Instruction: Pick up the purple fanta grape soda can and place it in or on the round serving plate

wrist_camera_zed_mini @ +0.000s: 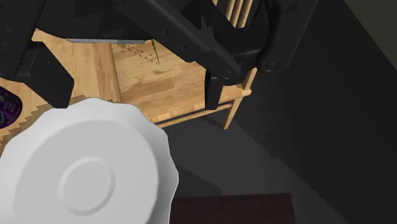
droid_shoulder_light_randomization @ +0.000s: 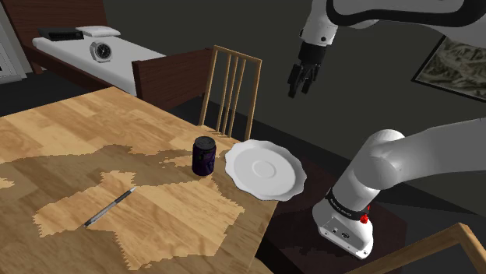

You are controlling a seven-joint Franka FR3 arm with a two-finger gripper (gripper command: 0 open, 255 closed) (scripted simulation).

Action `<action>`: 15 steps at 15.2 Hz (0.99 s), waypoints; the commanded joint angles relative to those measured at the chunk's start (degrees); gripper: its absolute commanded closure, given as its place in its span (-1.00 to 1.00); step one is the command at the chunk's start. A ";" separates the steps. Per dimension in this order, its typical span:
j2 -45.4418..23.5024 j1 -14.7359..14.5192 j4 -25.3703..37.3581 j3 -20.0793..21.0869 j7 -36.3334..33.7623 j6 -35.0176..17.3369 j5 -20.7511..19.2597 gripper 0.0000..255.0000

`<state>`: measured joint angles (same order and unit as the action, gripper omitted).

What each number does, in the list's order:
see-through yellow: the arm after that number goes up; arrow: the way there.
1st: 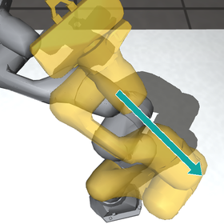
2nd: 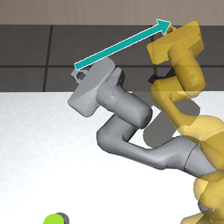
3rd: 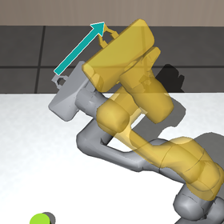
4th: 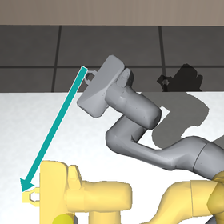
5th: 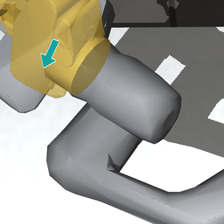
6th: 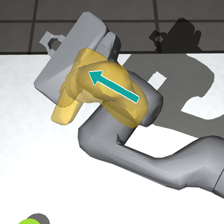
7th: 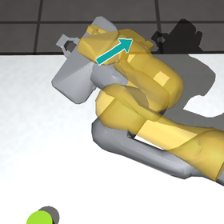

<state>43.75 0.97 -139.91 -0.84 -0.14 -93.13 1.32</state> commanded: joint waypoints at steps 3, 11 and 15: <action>-1.75 -1.12 -0.27 2.20 -2.09 -2.08 1.49 -1.00; -11.38 -5.05 1.38 10.82 -10.19 -10.53 6.10 -1.00; -17.54 -6.49 3.83 14.98 -14.28 -14.54 7.16 -1.00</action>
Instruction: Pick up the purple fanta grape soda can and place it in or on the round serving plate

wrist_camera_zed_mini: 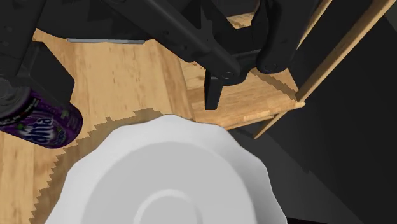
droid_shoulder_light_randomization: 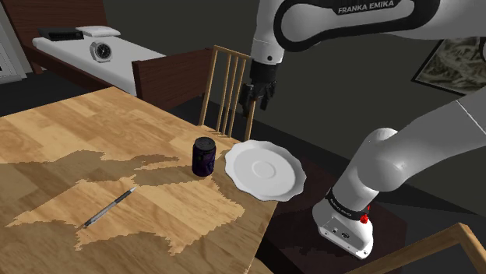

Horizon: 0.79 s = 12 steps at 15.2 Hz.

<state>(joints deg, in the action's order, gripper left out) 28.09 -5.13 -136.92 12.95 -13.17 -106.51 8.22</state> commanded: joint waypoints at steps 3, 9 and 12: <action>-6.98 -1.24 3.38 4.23 -4.46 -3.91 0.29 -1.00; -18.31 -2.73 10.16 9.76 -11.59 -8.45 -2.02 -1.00; -24.51 -3.72 14.42 12.02 -15.56 -10.04 -4.47 -1.00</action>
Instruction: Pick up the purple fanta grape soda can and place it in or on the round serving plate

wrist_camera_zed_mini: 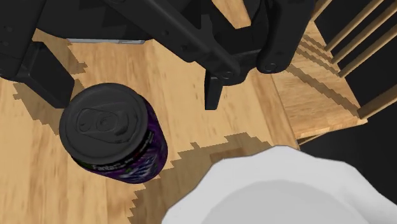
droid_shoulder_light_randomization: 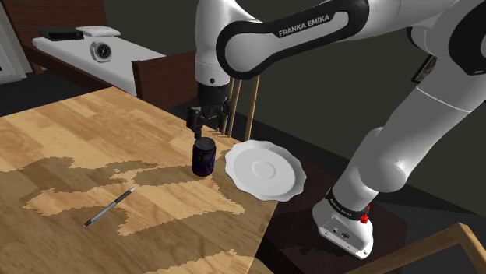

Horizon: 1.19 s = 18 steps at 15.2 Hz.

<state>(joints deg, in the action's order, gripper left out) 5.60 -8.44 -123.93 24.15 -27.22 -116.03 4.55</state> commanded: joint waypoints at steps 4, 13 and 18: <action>-5.29 -1.06 2.40 1.62 -3.42 -2.54 -2.30 -1.00; -7.13 -1.23 -0.17 1.75 -4.05 -6.78 -3.13 -1.00; -7.12 -1.23 -0.17 1.75 -4.05 -6.77 -3.13 1.00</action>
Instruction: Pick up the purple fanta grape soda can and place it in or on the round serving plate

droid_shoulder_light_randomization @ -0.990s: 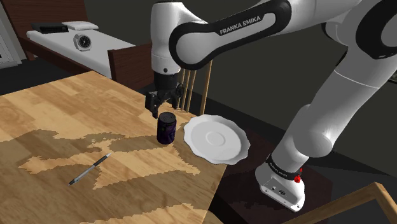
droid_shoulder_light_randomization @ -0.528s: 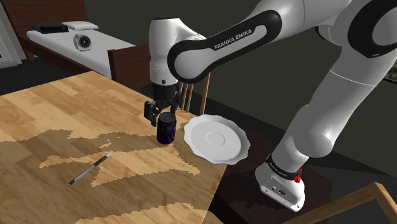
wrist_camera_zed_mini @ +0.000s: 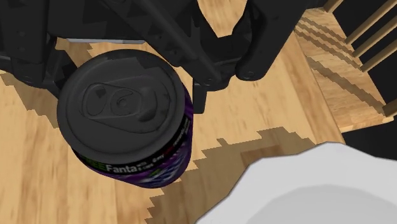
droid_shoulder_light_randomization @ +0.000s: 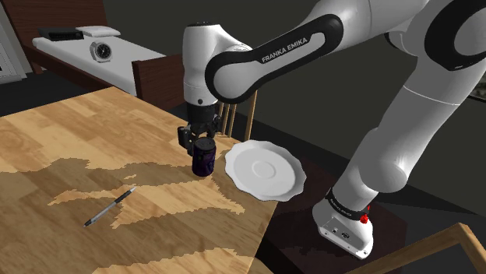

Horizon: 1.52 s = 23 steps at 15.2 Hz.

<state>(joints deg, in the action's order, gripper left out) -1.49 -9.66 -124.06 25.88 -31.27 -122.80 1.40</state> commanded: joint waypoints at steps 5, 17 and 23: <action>-0.03 -0.02 -0.02 0.02 -0.01 0.01 0.02 1.00; 2.84 0.17 3.38 -0.14 0.84 6.03 1.31 1.00; 4.45 0.28 6.45 -0.32 1.24 10.57 1.95 1.00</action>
<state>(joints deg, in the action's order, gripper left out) 2.73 -9.44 -118.25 25.64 -30.16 -113.07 3.27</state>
